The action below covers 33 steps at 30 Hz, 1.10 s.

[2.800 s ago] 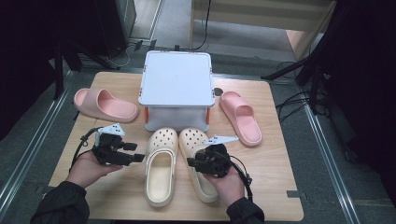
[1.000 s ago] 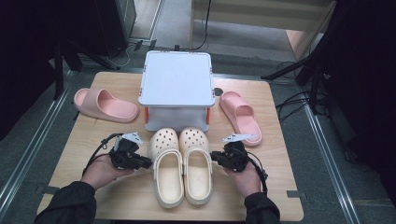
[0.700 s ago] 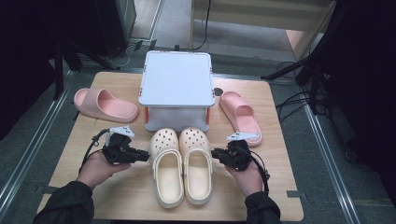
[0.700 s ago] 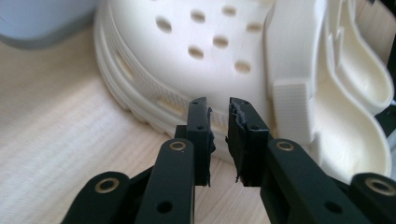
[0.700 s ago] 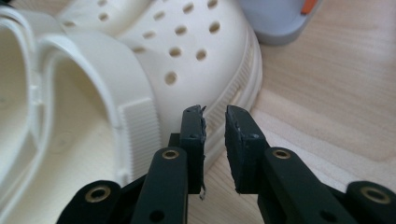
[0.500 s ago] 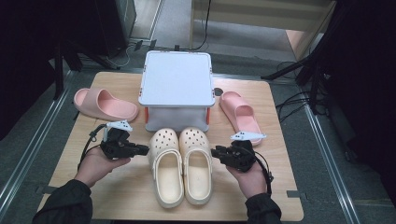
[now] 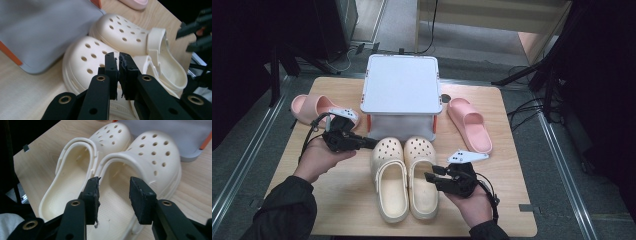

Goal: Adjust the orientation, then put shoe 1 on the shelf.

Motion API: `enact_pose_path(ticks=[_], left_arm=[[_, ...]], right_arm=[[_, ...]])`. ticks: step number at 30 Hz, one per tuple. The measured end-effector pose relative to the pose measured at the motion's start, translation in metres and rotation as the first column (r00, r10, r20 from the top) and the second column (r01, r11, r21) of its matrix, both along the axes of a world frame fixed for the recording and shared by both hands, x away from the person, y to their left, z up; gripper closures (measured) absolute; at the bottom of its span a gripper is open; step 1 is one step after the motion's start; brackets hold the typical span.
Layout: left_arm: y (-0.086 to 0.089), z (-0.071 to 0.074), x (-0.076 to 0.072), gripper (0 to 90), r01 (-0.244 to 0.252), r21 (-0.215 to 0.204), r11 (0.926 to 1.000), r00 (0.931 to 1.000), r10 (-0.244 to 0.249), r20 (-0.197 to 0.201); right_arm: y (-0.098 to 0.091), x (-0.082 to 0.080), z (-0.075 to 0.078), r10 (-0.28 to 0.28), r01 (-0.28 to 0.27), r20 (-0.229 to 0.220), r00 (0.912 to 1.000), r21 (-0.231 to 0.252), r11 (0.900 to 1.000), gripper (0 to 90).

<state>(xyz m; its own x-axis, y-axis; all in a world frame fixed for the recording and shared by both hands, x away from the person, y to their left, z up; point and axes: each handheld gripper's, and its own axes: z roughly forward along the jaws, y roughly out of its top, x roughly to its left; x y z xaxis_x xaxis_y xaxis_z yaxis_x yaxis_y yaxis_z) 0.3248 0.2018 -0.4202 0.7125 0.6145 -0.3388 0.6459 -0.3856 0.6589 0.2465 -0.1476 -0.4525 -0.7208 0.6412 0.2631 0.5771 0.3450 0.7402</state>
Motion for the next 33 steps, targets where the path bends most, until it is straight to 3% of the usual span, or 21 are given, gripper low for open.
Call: enact_pose_path(ticks=[9, 11, 15, 17, 27, 33], left_arm=[[-0.008, 0.030, 0.018, 83.7, 0.012, 0.040, 0.9991, 0.9990, -0.014, 0.042], [-0.007, 0.036, 0.026, 83.7, 0.014, 0.017, 0.9998, 0.9986, -0.015, 0.051], [-0.007, 0.043, 0.038, 82.7, 0.006, 0.032, 0.9995, 0.9976, -0.008, 0.069], [-0.004, 0.047, 0.044, 83.4, -0.004, 0.019, 0.9998, 0.9970, 0.003, 0.077], [0.009, 0.048, 0.063, 85.3, -0.052, 0.060, 0.9968, 0.9951, 0.047, 0.087], [0.016, 0.047, 0.075, 85.1, -0.063, 0.044, 0.9970, 0.9953, 0.060, 0.076]], right_arm=[[0.015, -0.004, -0.007, 0.017, -0.018, -0.014, 0.9998, -0.020, 0.9996, 53.6], [0.017, -0.004, -0.009, 0.020, -0.020, -0.014, 0.9997, -0.024, 0.9995, 52.6], [0.021, -0.003, -0.011, 0.013, -0.013, -0.011, 0.9999, -0.022, 0.9997, 49.5], [0.024, -0.003, -0.012, 0.008, -0.009, -0.006, 0.9999, -0.025, 0.9997, 48.2], [0.038, -0.008, -0.022, -0.009, 0.008, -0.018, 0.9998, -0.051, 0.9987, 45.4], [0.047, -0.007, -0.030, -0.032, 0.030, -0.037, 0.9988, -0.062, 0.9976, 40.0]])
